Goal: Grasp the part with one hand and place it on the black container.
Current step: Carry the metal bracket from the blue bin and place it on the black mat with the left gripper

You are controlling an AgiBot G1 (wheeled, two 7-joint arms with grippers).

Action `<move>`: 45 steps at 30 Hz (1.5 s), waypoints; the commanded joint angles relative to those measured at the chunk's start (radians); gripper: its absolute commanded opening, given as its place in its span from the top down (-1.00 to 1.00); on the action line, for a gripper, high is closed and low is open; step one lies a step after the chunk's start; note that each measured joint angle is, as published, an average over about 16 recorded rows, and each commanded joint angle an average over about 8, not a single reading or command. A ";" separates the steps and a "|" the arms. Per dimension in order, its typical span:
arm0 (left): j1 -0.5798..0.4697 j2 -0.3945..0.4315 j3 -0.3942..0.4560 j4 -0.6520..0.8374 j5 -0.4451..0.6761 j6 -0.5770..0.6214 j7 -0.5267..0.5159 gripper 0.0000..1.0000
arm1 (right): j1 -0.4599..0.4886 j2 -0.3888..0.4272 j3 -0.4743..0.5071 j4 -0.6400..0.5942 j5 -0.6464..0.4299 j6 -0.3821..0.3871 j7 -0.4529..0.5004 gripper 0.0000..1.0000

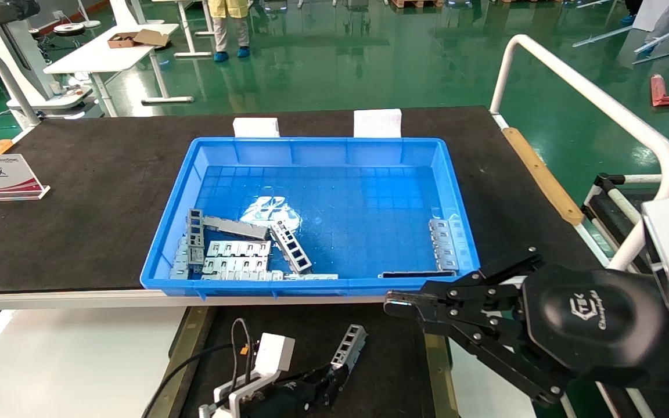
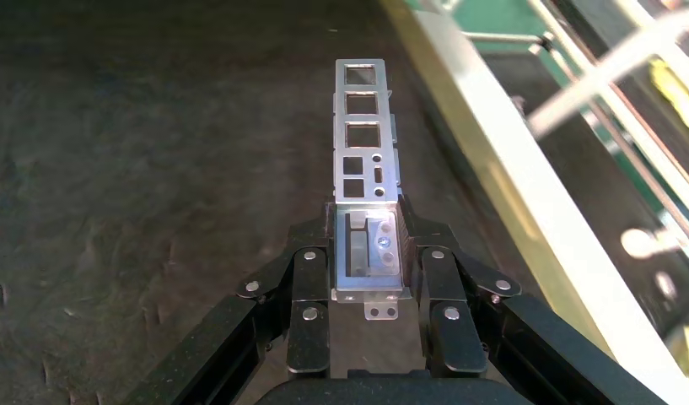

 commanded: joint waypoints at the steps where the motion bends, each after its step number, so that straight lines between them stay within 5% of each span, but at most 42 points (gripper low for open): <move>1: 0.000 0.028 0.019 0.013 -0.018 -0.050 -0.014 1.00 | 0.000 0.000 0.000 0.000 0.000 0.000 0.000 1.00; 26: -0.014 0.225 0.052 0.195 -0.175 -0.217 -0.091 0.99 | 0.000 0.000 0.000 0.000 0.000 0.000 0.000 0.97; 28: -0.010 0.234 0.047 0.209 -0.171 -0.216 -0.095 0.82 | 0.000 0.000 0.000 0.000 0.000 0.000 0.000 0.61; 35: 0.006 0.251 0.032 0.235 -0.149 -0.210 -0.102 -0.83 | 0.000 0.000 0.000 0.000 0.000 0.000 0.000 -1.00; 37: 0.011 0.252 0.029 0.236 -0.144 -0.210 -0.104 -1.00 | 0.000 0.000 0.000 0.000 0.000 0.000 0.000 -1.00; 45: 0.022 0.251 0.022 0.218 -0.125 -0.220 -0.102 -1.00 | 0.000 0.000 0.000 0.000 0.000 0.000 0.000 -1.00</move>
